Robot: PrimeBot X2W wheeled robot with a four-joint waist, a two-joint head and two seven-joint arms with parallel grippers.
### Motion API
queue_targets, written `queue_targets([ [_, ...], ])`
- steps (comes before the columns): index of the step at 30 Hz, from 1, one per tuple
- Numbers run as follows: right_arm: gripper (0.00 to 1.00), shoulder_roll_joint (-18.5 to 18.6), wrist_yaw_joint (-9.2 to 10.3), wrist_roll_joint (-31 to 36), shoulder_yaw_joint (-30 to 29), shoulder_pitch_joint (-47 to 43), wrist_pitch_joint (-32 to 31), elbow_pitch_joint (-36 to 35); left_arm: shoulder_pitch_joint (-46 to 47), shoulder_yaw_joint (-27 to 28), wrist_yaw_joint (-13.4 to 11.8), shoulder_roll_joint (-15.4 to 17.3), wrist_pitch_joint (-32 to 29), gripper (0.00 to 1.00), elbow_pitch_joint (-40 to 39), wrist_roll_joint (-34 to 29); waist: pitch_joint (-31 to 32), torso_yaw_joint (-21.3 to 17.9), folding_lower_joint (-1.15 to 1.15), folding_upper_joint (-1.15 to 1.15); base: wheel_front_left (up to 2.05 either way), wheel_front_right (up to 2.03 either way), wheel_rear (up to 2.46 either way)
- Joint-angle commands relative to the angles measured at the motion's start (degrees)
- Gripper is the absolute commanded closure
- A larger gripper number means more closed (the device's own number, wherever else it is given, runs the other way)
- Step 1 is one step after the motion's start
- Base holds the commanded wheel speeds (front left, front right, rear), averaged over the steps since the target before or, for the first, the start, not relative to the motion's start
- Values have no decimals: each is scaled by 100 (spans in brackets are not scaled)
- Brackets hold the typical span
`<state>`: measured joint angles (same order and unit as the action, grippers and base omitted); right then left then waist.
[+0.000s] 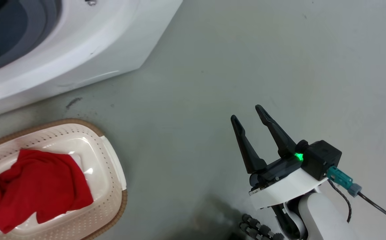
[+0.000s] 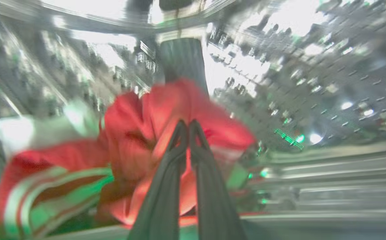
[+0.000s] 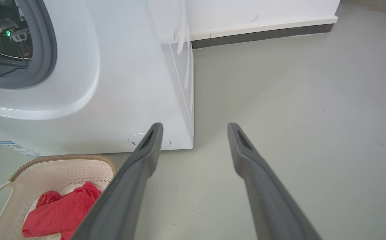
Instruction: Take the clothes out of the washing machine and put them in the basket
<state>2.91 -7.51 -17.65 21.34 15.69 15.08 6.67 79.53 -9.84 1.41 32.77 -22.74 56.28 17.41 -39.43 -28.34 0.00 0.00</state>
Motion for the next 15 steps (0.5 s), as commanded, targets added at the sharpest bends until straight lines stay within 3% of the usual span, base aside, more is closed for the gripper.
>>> queue_targets([
  [1, 0, -6, 4, 63, -30, -2, 12, 50, -263, 10, -77, -47, 399, 100, -95, -19, 204, 119, 0, 0, 0, 0, 0],
  [10, 0, -4, 4, 475, -261, -112, 12, 312, -1244, -106, -239, -531, 2277, 100, -108, -50, 1105, 621, 0, 0, 0, 0, 0],
  [15, 0, 2, 4, 632, -383, -235, -97, 385, -1608, -45, -184, -860, 3055, 100, 146, 138, 1630, 837, 0, 0, 0, 0, 0],
])
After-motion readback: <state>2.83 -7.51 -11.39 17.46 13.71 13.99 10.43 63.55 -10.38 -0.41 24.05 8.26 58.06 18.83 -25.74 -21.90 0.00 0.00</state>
